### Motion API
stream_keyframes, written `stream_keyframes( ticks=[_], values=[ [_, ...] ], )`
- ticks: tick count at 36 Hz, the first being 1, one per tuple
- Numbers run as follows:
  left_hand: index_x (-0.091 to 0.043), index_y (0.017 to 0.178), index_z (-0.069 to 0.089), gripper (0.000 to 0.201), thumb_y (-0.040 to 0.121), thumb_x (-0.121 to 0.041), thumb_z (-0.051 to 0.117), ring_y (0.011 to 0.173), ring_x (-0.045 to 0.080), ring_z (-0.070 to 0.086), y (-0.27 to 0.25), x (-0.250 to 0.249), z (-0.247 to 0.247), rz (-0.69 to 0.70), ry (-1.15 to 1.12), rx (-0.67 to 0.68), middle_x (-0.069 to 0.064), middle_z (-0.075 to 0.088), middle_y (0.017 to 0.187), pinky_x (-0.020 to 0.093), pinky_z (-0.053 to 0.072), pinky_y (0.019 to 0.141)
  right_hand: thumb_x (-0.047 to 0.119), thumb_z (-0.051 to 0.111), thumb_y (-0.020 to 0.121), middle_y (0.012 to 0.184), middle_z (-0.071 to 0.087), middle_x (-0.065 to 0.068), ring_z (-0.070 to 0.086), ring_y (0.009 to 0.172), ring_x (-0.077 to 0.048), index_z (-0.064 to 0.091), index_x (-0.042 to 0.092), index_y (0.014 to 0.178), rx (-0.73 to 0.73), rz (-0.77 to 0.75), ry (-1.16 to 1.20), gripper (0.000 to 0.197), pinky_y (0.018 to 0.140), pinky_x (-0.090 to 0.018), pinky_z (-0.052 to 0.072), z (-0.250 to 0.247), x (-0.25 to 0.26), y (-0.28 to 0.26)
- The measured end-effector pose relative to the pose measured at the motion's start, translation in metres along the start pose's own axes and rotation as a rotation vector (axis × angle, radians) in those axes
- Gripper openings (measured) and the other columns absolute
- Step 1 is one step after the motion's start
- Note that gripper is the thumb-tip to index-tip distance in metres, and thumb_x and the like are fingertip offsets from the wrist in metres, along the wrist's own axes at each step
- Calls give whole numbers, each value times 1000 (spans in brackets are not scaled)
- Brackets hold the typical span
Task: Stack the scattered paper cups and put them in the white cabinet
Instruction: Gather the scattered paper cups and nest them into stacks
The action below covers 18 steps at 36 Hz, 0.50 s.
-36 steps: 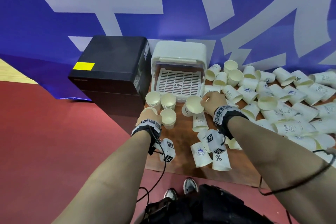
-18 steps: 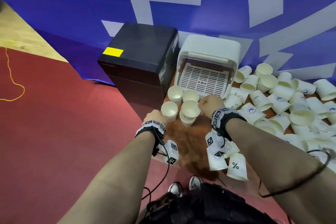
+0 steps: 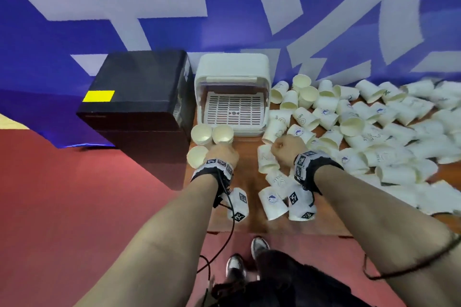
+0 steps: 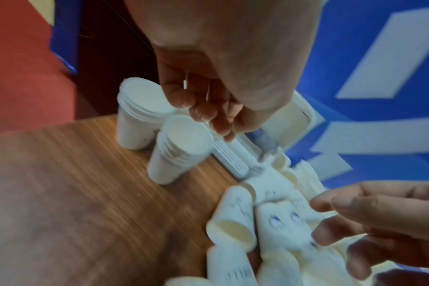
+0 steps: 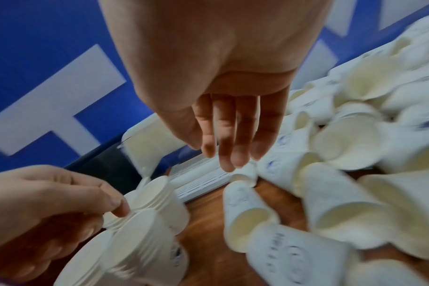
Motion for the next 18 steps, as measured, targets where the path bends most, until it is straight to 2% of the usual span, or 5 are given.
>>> stream_keyframes(
  ticks=[7,9,11,14,18],
  values=[
    [-13,74,60,18,86,-23,51,88,33,65,-20,-91,57,190,88,145,12,69,96,33,50,72,21,49,89,86,72,-13,68,84,-33,71,0,82,-129,298,84,31,74,-38,57,-45,-123,-59],
    [-11,79,61,20,88,-24,49,89,33,64,-32,-114,74,232,114,152,13,67,98,35,52,75,26,44,87,91,68,-9,66,94,-33,71,5,78,-178,361,44,35,74,-30,49,-57,-155,-79],
    [-7,89,63,22,89,-23,48,93,34,64,-43,-135,94,277,120,186,15,67,101,36,53,79,20,50,91,104,69,-11,64,99,-31,74,6,95,-194,418,32,28,74,-29,47,-68,-188,-97],
    [-1,96,68,26,91,-18,49,92,33,64,-59,-165,124,346,151,219,18,68,100,33,52,76,15,51,92,101,72,-14,65,85,-29,74,2,97,-217,478,45,27,60,-24,43,-79,-239,-116],
    [-4,84,64,19,90,-17,51,81,27,58,-78,-196,163,359,165,193,15,67,98,27,44,67,16,50,90,90,73,-13,69,82,-30,72,3,91,-207,499,99,26,71,-36,57,-90,-293,-126]
  ],
)
Point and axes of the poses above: each hand's wrist, its own y-axis towards the middle knuckle, its own z-axis out of the palm, x = y × z, the point moved 3 cm from there along y, towards the middle knuckle
